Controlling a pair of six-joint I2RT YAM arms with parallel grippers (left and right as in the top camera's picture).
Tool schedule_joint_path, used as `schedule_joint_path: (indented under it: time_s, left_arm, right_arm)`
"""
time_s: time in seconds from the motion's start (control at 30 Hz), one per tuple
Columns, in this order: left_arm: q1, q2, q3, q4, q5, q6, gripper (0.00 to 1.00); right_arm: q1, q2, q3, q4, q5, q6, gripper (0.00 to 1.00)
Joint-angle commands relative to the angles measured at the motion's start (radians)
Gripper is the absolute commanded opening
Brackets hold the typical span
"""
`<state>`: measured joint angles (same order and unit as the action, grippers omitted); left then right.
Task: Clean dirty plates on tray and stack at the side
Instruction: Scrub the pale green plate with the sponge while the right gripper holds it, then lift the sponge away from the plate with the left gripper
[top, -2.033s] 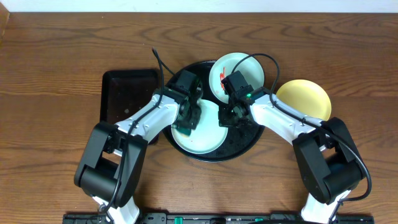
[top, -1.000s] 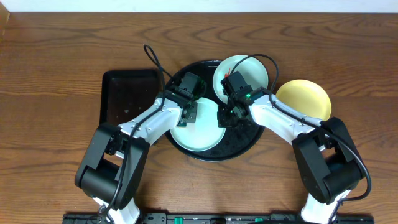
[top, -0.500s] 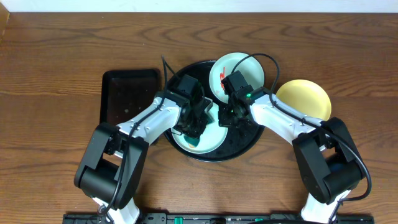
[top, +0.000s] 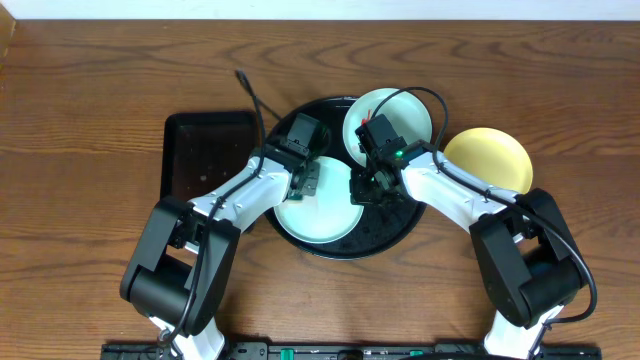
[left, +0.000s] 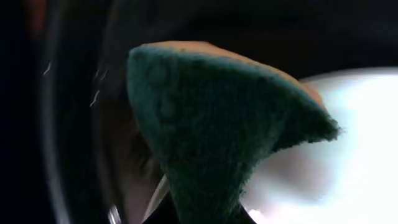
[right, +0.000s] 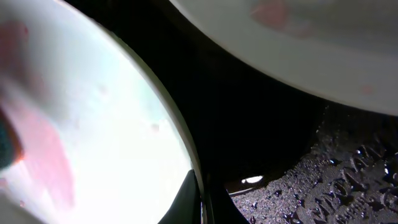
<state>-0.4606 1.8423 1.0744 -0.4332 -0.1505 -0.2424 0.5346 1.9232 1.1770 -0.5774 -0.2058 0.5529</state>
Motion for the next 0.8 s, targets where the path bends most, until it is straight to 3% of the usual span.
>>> schedule_joint_path:
  time_s: [0.0, 0.07, 0.17, 0.43, 0.63, 0.77]
  left_arm:
    - [0.003, 0.015, -0.01, -0.161, -0.144, -0.177, 0.08]
    - [0.003, 0.015, -0.01, -0.238, -0.079, -0.153, 0.07]
    - [0.003, 0.014, -0.01, -0.273, 0.073, -0.019, 0.07]
    - [0.003, 0.013, -0.001, -0.22, 0.62, 0.328, 0.07]
    - [0.009, 0.013, -0.001, -0.141, 0.552, 0.328, 0.08]
    - [0.011, 0.013, -0.001, -0.071, 0.377, 0.264, 0.08]
  right_arm:
    - [0.004, 0.026, -0.002, 0.001, 0.04, 0.018, 0.01]
    - [0.004, 0.026, -0.002, 0.001, 0.04, 0.018, 0.01]
    - [0.004, 0.026, -0.002, 0.002, 0.04, 0.018, 0.01]
    - [0.004, 0.026, -0.002, 0.002, 0.04, 0.018, 0.01]
    - [0.004, 0.026, -0.002, 0.002, 0.04, 0.018, 0.01]
    - [0.004, 0.026, -0.002, 0.002, 0.04, 0.018, 0.01]
